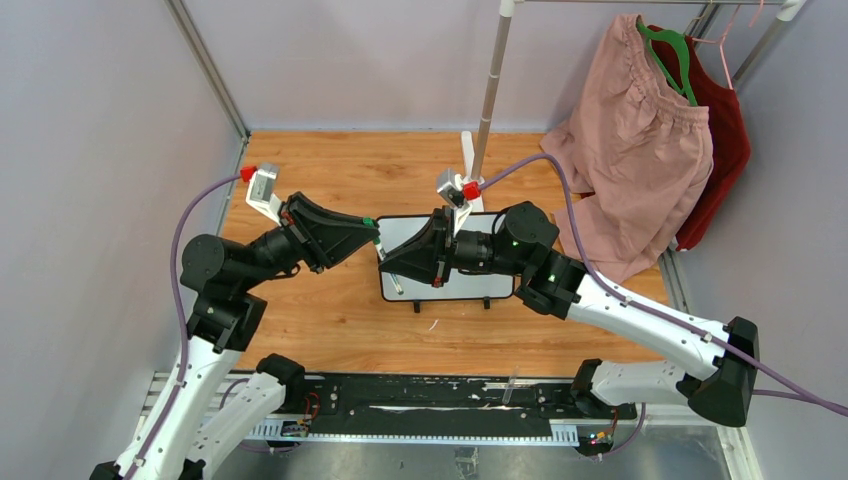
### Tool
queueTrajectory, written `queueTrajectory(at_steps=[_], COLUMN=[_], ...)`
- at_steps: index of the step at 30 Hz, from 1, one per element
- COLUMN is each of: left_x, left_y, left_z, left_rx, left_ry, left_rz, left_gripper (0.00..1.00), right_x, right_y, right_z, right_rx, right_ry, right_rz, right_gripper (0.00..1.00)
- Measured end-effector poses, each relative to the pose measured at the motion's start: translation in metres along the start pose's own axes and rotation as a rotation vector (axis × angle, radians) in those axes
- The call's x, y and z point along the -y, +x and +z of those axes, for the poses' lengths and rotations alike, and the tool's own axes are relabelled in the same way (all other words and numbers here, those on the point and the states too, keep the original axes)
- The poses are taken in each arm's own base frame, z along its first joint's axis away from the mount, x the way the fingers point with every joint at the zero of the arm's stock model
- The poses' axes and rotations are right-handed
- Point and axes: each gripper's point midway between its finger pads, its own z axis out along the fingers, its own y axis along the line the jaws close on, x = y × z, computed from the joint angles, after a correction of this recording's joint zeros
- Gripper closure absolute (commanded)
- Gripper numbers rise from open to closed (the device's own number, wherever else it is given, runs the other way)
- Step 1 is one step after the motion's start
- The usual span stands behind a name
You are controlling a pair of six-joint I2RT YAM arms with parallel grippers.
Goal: Write a sentence on the whiteboard
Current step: Open the whiteboard marker at the center of the board.
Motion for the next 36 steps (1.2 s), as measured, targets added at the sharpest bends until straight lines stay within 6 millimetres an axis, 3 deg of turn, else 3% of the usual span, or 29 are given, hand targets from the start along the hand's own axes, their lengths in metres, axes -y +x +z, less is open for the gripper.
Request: queueTrajectory(at_steps=[4, 7, 9, 11, 15, 20, 25, 36], left_x=[0.000, 0.000, 0.000, 0.001, 0.004, 0.004, -0.001, -0.005], left_y=[0.001, 0.001, 0.001, 0.001, 0.000, -0.001, 0.001, 0.003], left_z=[0.000, -0.001, -0.002, -0.003, -0.004, -0.005, -0.005, -0.005], left_rx=[0.001, 0.003, 0.007, 0.009, 0.016, 0.023, 0.029, 0.033], left_ry=[0.000, 0.001, -0.001, 0.000, 0.003, 0.002, -0.015, -0.043], left_rz=[0.006, 0.008, 0.007, 0.008, 0.014, 0.015, 0.015, -0.018], left_gripper=[1.00, 1.00, 1.00, 1.00, 1.00, 1.00, 1.00, 1.00], right_x=[-0.001, -0.002, -0.004, -0.005, -0.005, 0.000, 0.001, -0.002], right_y=[0.000, 0.001, 0.000, -0.002, -0.008, -0.008, -0.002, 0.005], right_z=[0.000, 0.001, 0.001, 0.002, 0.004, 0.009, 0.017, 0.006], right_rx=[-0.001, -0.002, 0.003, 0.011, 0.038, 0.050, 0.038, 0.048], right_ry=[-0.001, -0.005, -0.008, -0.010, -0.004, 0.004, -0.010, -0.006], right_rz=[0.001, 0.006, 0.015, 0.022, 0.033, 0.050, 0.087, 0.097], right_gripper=[0.97, 0.64, 0.51, 0.45, 0.44, 0.52, 0.98, 1.00])
